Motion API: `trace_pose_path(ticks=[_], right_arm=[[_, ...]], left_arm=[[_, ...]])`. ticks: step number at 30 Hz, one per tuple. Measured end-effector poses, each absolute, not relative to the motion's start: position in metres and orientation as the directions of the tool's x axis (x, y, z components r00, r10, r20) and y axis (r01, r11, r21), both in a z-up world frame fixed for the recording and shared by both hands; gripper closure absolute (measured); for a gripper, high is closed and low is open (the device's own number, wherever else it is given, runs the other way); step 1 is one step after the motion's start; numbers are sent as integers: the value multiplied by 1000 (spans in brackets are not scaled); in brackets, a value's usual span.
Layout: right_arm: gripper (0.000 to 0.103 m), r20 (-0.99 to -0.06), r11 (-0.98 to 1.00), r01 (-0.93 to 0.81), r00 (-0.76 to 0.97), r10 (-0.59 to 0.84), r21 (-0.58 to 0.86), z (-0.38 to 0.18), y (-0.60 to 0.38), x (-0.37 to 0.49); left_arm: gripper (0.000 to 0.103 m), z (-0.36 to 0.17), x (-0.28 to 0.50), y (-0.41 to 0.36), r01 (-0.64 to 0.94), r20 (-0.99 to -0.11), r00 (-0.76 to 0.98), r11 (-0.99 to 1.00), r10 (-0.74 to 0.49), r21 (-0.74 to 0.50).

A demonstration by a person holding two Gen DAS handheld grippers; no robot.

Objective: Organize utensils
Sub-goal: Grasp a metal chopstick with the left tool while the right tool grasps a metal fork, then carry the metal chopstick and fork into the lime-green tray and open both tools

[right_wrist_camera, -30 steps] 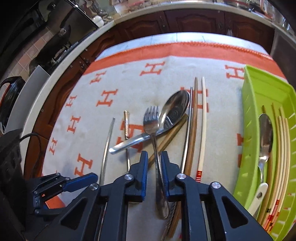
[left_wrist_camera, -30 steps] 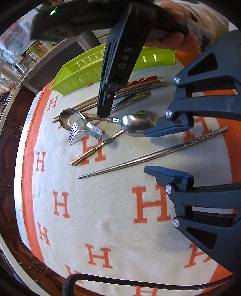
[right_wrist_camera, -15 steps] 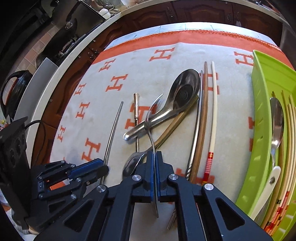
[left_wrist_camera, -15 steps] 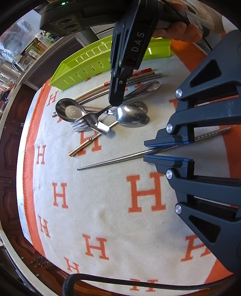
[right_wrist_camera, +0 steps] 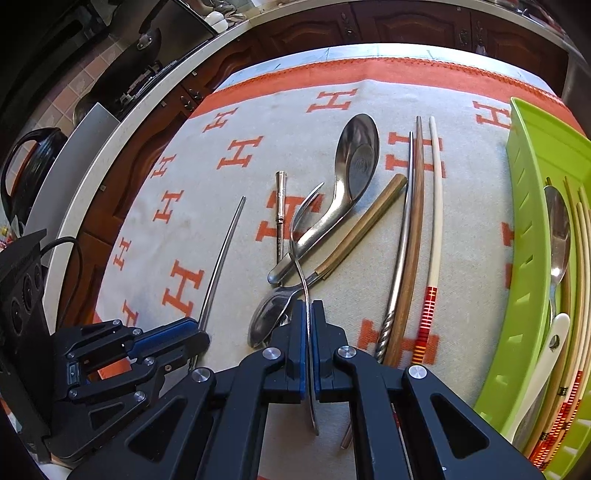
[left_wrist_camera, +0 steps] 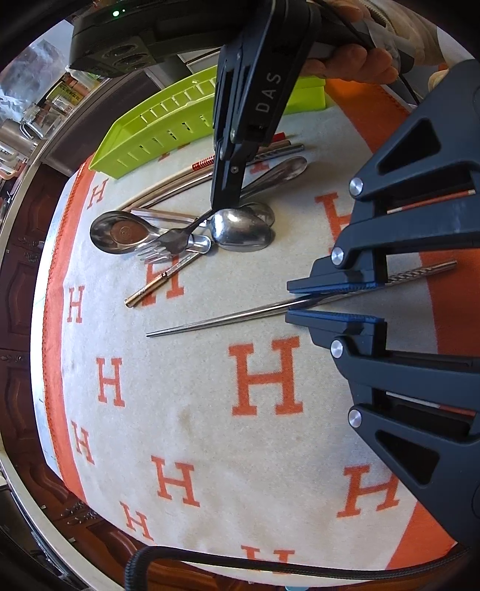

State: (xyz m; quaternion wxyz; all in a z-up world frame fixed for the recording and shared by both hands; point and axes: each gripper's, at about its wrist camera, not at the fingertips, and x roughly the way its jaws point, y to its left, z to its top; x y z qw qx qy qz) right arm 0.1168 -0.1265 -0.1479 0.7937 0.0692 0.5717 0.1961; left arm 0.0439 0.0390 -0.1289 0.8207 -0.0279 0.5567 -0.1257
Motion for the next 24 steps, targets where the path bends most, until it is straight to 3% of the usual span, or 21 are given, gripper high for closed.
trace_pose_path(ticks=[12,24], right_arm=[[101,-856,908,-210,310,414,363,-144,-131,108],[101,-770,880,-203,428,474,429,-92,-169,76]], left_arm=[[99,-130,41,50,121,-905,332,963,-266,-239],[100,-108,39,47,83,-888,370,962,-273,-261]])
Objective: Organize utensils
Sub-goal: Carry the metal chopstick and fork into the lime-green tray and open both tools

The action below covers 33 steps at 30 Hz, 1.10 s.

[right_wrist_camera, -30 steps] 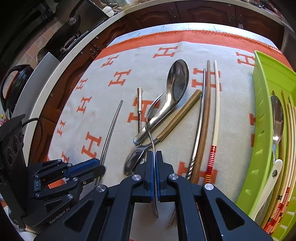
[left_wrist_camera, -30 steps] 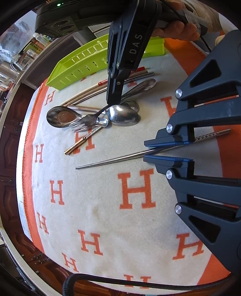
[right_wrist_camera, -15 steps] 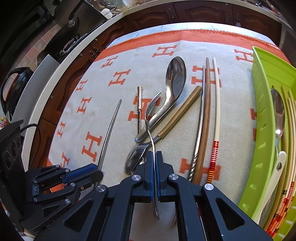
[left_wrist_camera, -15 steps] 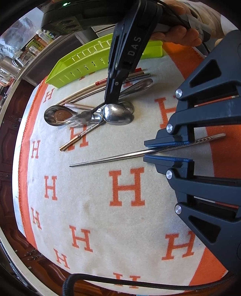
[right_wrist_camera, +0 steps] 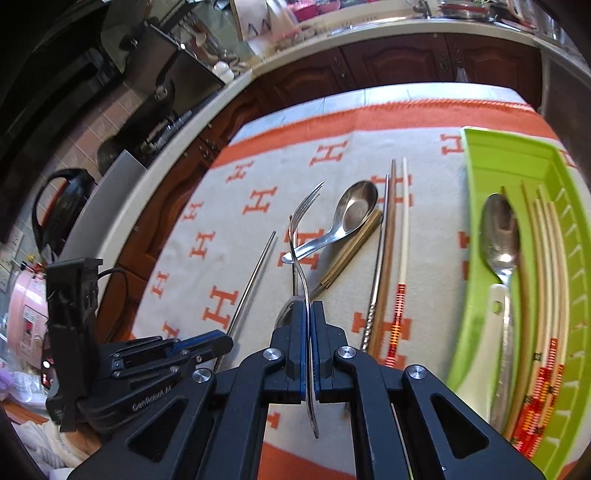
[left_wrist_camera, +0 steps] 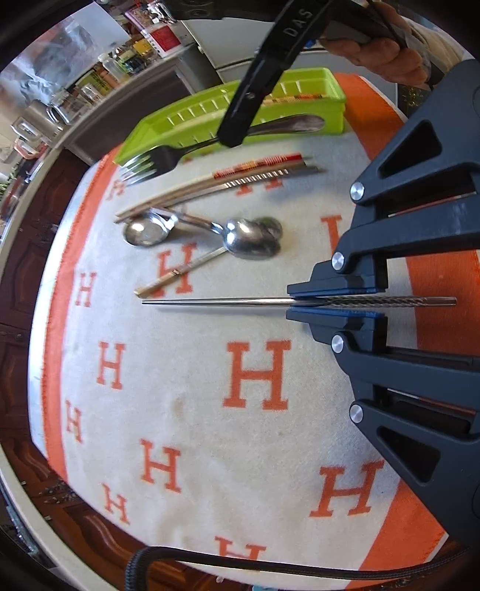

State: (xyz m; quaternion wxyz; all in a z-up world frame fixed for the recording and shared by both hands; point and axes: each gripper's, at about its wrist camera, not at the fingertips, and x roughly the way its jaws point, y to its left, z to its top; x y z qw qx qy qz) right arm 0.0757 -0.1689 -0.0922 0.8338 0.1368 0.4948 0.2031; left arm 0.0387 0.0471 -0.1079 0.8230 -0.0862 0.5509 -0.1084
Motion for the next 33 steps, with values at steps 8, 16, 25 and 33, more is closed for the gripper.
trace_pose_path(ticks=[8,16,25,33], right_arm=[[101,-723,883,-157,520,455,442,-61,-223,47],[101,-745,906,3,571,345,423,-67,-299,28],[101,-778,909,104,562,281,403,-94,-352,25],[100,-796,915,126,548,258,383,-110,-359,42]], left_arm=[[100,-59,40,15,168,-843,430,946,-323,-277],[100,-37,50,-69,325,-815,402,897,-417,-298],[100,-52,64,-154,402,-836,323,864,-444,-304],[100,-81,78,-170,386,-862,295,877,-412,-287]])
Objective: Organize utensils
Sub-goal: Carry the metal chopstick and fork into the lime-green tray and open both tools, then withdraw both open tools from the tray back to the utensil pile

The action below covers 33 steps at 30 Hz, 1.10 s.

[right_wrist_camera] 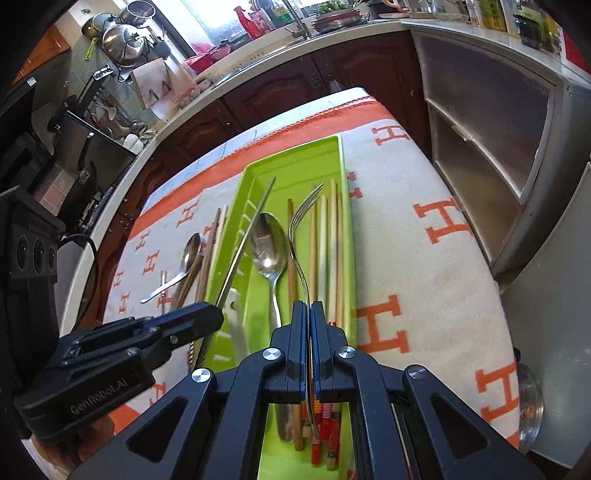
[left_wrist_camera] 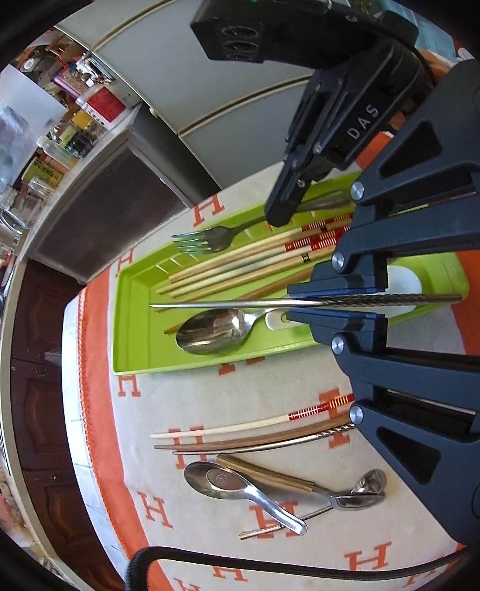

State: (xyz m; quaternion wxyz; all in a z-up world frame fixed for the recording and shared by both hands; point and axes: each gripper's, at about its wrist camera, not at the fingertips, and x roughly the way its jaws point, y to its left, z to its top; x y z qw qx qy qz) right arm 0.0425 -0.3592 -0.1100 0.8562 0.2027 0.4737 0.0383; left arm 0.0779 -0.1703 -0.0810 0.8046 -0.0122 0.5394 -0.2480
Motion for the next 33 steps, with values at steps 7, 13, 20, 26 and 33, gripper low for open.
trace_pose_path(ticks=[7,13,20,26,33], right_arm=[[97,-780,907,112,560,280,406,-108,-351,45],[97,-765,914,68,574,293,401,-96,-338,38],[97,-769,917,33,557,314,398,-94,-319,33],[97,-774,918,12,542,327,397,-94,-306,31],[97,-782,921,-37,515,350,388,-92,-281,33]], left_arm=[[98,-71,69,-162,404,-863,324,881,-388,-245],[98,-57,55,-135,384,-858,361,897,-364,-219],[98,-51,48,-97,329,-862,385,922,-330,-206],[98,-52,41,-70,296,-864,408,938,-296,-181],[97,-54,37,-44,261,-866,414,948,-279,-180]])
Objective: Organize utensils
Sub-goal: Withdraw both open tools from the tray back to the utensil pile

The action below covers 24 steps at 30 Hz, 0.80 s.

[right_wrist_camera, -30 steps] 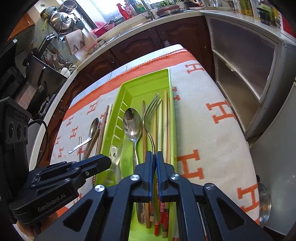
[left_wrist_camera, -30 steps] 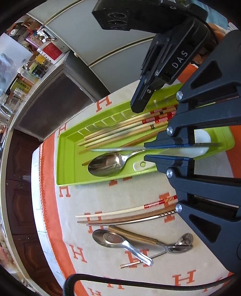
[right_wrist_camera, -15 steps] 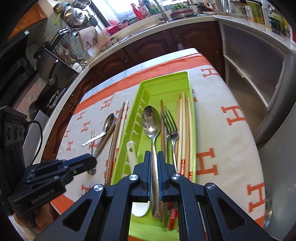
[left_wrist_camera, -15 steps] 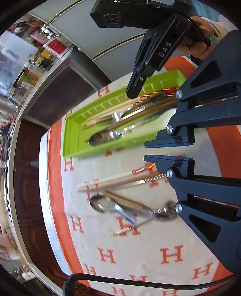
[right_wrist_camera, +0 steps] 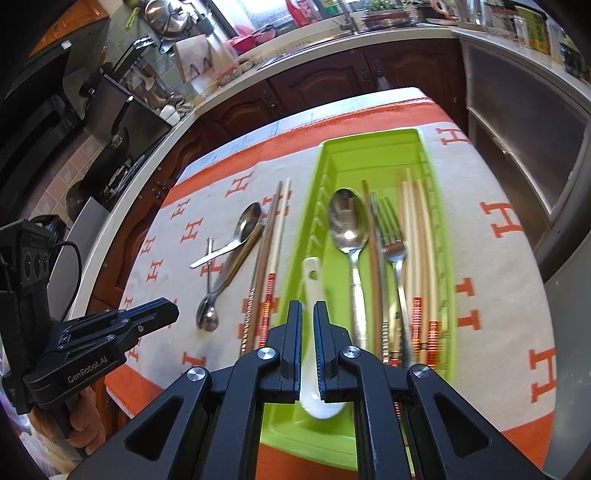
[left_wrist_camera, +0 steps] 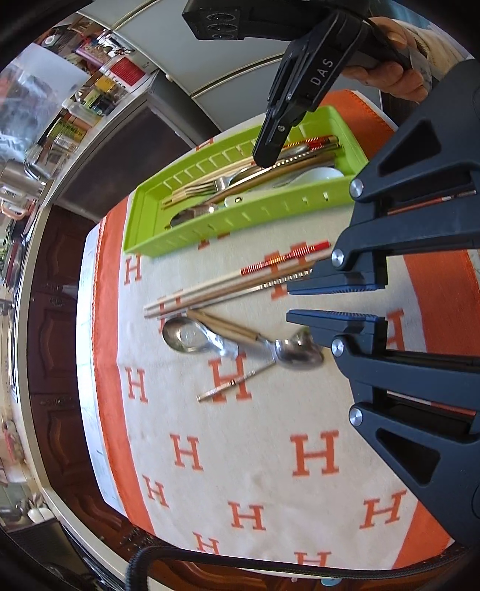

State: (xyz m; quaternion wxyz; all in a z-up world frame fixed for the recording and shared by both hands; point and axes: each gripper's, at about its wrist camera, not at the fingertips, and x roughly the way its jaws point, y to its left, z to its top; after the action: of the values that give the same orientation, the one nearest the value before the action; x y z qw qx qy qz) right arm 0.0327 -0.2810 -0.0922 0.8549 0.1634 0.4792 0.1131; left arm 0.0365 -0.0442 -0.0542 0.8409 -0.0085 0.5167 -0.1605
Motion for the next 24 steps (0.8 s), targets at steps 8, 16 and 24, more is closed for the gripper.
trace_pose_path(ticks=[8,16,24], right_arm=[[97,-790,924,-98,491,368,370,-86,-247,39],[97,-800,924,-144,464,380,355,-85,-214,51],[97,-807,921,-169,445,389,351,-84,-189,66]], left_arm=[[82,-55,38,-17,225,-867,423,957,-264,-182],[59,-55,43,10,181,-852,463,967,-246,-181],[59,-65,49,34,144,-853,461,969,-243,-199]])
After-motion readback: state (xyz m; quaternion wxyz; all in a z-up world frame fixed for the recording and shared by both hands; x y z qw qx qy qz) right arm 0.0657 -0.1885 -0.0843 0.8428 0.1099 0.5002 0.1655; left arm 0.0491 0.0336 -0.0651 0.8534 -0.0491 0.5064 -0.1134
